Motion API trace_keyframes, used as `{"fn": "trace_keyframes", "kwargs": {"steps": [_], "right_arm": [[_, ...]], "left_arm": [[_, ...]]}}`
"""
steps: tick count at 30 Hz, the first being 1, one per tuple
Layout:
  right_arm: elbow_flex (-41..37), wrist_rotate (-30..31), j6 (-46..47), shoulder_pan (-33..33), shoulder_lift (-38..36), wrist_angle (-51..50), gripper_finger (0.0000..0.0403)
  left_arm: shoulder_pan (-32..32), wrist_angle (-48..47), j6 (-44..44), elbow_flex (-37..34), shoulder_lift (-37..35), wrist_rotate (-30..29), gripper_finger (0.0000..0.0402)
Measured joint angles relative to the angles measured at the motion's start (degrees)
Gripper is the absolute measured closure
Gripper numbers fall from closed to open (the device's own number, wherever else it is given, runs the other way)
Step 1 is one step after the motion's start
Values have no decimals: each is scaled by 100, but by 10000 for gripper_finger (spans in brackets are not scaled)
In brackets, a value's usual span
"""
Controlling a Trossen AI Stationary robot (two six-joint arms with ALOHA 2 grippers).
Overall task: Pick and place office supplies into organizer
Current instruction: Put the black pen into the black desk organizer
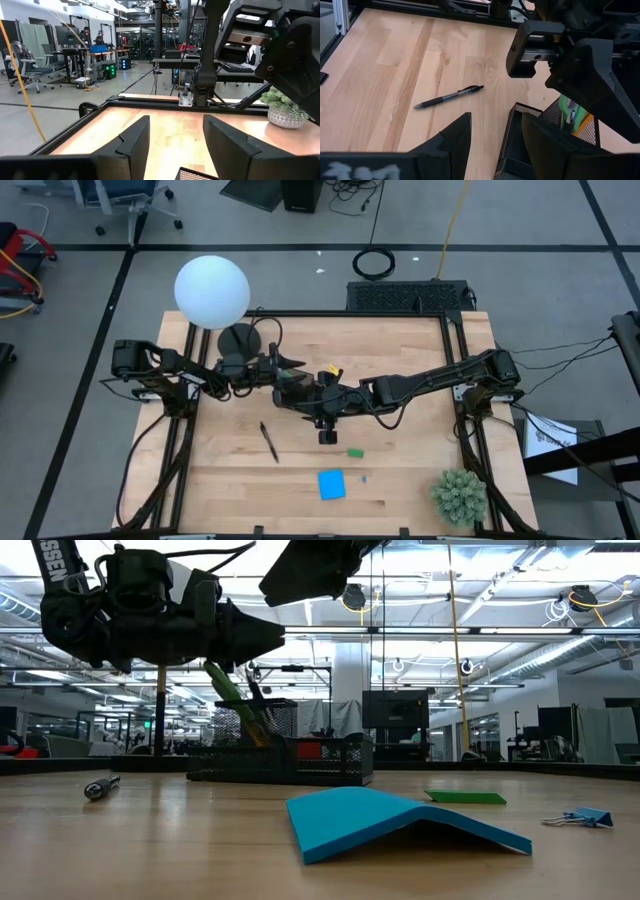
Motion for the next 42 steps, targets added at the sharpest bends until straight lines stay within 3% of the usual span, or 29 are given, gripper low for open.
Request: {"fn": "trace_keyframes", "kwargs": {"steps": [8,16,42], "right_arm": [[0,0,-16,2,0,0,238],[0,0,-16,1,0,0,238],[0,-17,-16,1,0,2,238]], "left_arm": [[-13,201,-120,0,-46,2,206],[-249,-251,326,2,-657,2,206],[-916,-4285,1536,6,-4143,-371,206]]}}
